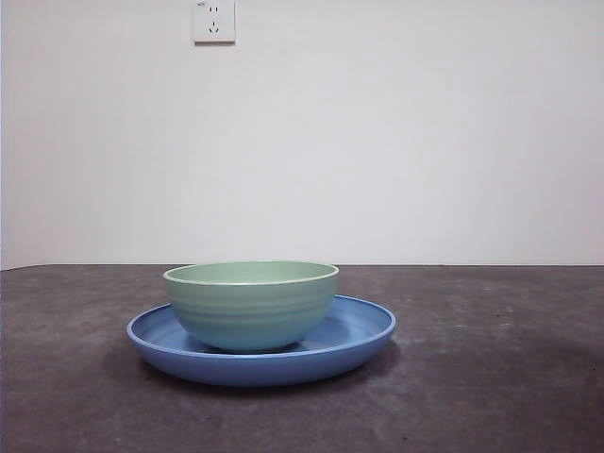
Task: Place the green bowl on the blue plate
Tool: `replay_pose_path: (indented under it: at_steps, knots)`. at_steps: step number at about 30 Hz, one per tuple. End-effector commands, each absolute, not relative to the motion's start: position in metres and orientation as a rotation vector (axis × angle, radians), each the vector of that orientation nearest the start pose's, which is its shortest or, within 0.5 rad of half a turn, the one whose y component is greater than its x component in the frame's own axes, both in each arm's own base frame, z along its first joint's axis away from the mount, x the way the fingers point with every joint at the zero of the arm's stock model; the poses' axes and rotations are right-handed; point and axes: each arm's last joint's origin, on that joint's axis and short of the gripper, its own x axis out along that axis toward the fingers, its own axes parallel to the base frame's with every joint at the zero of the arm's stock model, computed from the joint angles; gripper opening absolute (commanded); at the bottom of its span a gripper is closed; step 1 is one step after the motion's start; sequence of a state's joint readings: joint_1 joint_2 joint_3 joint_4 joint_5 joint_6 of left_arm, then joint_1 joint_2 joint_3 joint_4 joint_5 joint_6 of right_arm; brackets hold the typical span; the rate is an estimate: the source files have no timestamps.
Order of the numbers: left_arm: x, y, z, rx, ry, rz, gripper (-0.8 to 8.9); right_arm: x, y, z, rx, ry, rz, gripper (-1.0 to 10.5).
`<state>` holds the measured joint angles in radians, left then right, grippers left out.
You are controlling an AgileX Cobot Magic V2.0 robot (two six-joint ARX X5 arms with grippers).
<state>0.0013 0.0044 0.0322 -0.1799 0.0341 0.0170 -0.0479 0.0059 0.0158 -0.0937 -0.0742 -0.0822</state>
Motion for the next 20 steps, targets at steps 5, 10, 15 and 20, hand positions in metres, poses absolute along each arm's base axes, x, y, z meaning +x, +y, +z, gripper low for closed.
replay_pose_path:
  at_steps: [5, 10, 15, 20]
  knots:
    - [0.0956, -0.0009, 0.1492, 0.027, 0.179, -0.034, 0.25, 0.0964, -0.0035, 0.1543, -0.076, 0.123, 0.018, 0.3]
    - [0.0956, -0.0009, 0.1493, 0.027, 0.178, -0.034, 0.25, 0.0957, -0.0035, 0.1497, -0.071, 0.171, 0.016, 0.3]
    - [0.0956, -0.0009, 0.1492, 0.027, 0.179, -0.034, 0.25, 0.0957, -0.004, 0.1497, -0.068, 0.172, 0.0, 0.3]
    - [0.0956, -0.0009, 0.1493, 0.027, 0.178, -0.034, 0.25, 0.0958, -0.004, 0.1504, -0.046, 0.164, -0.001, 0.3]
